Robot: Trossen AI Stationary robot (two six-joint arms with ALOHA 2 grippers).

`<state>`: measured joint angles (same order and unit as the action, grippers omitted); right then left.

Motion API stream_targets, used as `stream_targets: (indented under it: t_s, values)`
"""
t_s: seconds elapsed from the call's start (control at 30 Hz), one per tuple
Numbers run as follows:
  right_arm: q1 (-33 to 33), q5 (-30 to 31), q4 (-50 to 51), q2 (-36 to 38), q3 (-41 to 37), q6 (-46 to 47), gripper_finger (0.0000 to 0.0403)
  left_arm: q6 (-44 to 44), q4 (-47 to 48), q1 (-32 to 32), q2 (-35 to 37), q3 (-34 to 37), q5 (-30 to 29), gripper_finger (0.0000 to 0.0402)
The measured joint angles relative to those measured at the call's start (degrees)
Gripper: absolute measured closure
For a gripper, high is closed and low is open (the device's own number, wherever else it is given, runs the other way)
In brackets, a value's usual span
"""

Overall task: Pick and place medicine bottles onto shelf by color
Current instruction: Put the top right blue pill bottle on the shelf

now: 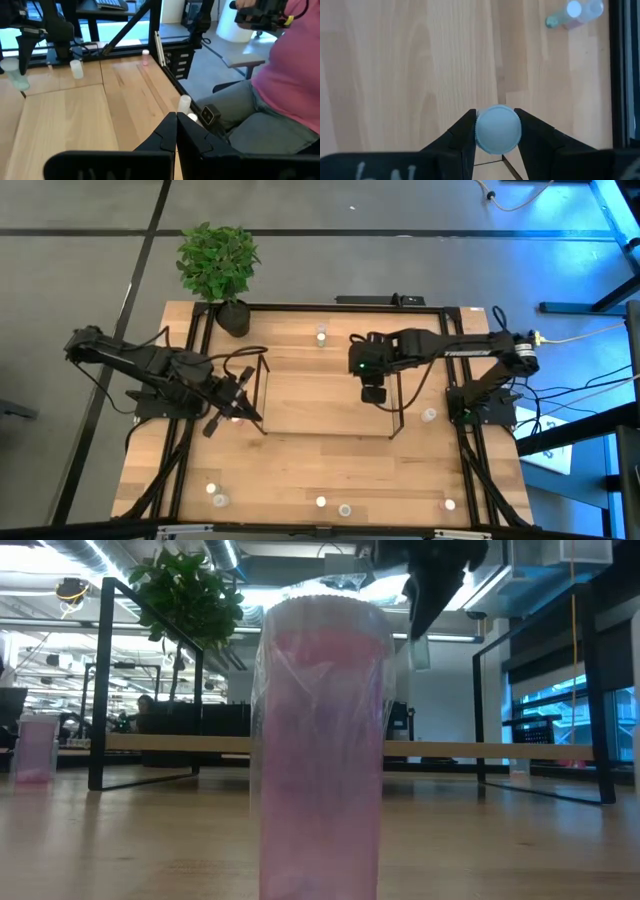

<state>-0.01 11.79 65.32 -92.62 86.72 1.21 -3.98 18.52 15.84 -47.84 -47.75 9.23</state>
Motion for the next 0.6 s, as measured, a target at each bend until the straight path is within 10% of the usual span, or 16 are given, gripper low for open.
stream_targets:
  t_s: [0.6]
  values:
    - [-1.39,-4.38,-11.78,0.65,-7.84,-2.27,0.0279,-0.05,0.06,-0.07,-2.09,0.0,-1.27,0.0401]
